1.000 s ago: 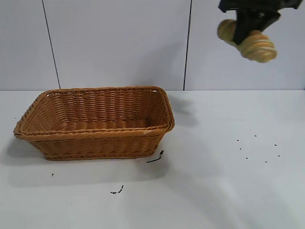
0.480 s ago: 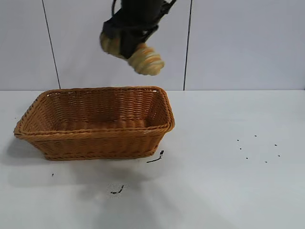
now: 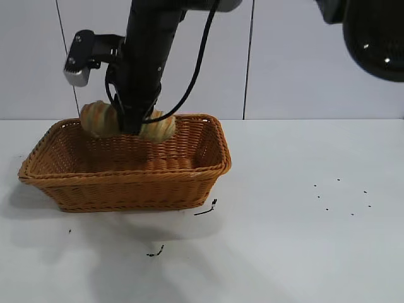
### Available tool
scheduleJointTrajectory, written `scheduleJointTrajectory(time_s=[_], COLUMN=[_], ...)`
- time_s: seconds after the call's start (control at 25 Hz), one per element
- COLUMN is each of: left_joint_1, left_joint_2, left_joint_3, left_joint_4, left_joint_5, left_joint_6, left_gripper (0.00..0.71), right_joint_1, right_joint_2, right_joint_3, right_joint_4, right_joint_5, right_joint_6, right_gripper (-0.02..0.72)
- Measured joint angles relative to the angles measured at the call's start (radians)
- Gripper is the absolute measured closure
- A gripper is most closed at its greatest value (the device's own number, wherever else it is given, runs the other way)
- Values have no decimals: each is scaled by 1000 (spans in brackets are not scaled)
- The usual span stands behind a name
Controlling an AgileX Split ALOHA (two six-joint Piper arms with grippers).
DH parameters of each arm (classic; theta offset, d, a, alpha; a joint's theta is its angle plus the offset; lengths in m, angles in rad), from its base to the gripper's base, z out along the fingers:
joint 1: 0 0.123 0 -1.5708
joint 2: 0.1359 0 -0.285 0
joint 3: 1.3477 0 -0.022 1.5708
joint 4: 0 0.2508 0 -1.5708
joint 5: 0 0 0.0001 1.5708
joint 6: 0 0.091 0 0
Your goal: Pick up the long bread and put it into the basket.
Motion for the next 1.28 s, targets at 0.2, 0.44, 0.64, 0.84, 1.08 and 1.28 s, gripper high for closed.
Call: scheduleJointTrajectory(time_s=[0.2, 0.44, 0.64, 0.84, 1.08, 1.28], left_joint_1=[0, 0, 0, 0, 0, 0], left_joint_2=[0, 0, 0, 0, 0, 0], left_joint_3=[0, 0, 0, 0, 0, 0], left_joint_4=[0, 0, 0, 0, 0, 0], left_joint_5=[0, 0, 0, 0, 0, 0], left_joint_6=[0, 0, 0, 0, 0, 0], left_gripper=[14, 14, 14, 14, 14, 14], right_joint_1=[-2, -4, -5, -31, -56, -94], right_joint_2=[12, 12, 1, -65, -183, -226], right_joint_3=[0, 0, 0, -3, -8, -10], right_joint_4=[28, 35, 35, 41, 73, 49], right_joint_5=[-4, -16, -18, 2, 70, 85], right_joint_6=[0, 9, 22, 71, 504, 925], right_gripper=[498, 146, 96, 94, 94, 94])
